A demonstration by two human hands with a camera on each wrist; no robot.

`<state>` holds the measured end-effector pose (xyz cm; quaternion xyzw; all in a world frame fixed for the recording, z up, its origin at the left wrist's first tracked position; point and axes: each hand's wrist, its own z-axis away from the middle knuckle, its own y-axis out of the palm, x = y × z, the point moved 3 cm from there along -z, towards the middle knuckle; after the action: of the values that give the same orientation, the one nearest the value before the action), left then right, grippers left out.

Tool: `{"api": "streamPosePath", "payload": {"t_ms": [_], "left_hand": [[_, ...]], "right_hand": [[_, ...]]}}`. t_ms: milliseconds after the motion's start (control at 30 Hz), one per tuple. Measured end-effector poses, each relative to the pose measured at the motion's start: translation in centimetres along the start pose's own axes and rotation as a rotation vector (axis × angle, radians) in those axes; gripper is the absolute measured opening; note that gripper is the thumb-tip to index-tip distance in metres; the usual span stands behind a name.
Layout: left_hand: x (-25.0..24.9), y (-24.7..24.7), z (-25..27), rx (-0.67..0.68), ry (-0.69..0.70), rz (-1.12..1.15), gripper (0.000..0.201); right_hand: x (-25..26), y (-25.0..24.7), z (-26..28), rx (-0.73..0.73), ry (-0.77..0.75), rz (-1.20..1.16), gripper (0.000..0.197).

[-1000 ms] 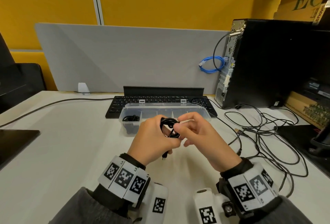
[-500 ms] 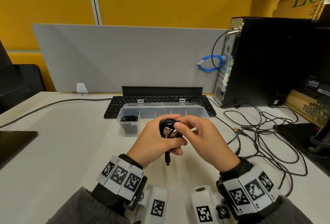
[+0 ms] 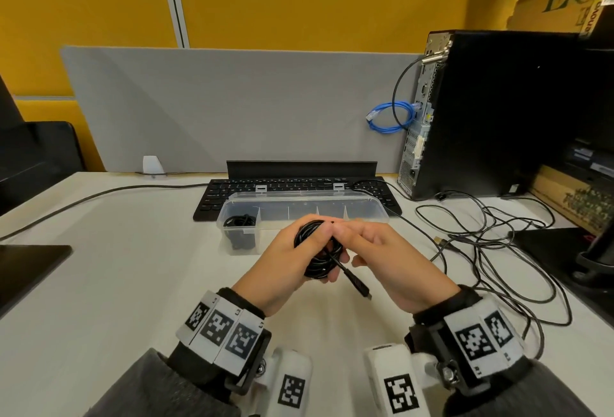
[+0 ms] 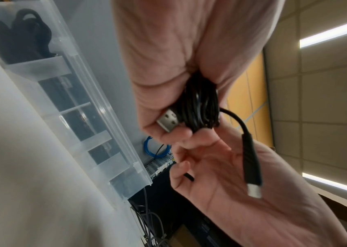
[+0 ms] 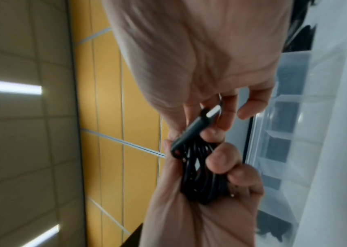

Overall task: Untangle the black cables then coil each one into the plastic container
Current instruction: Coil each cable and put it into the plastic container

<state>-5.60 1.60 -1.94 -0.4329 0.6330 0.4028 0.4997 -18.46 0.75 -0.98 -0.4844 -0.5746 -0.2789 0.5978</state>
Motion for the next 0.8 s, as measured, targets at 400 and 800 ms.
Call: {"api": "streamPosePath", "payload": {"t_ms": [400, 800], "left_hand": [[0.3, -1.4, -0.5, -0.268, 0.121, -0.169, 0.015], [-0.5, -1.9, -0.5, -0.274, 0.171, -0.205, 0.012]], "right_hand": [[1.5, 2.0, 0.6, -0.161, -0.216, 0.419, 0.012], [4.9, 1.4, 1.8, -0.393, -0.505, 1.33, 0.016]]}}
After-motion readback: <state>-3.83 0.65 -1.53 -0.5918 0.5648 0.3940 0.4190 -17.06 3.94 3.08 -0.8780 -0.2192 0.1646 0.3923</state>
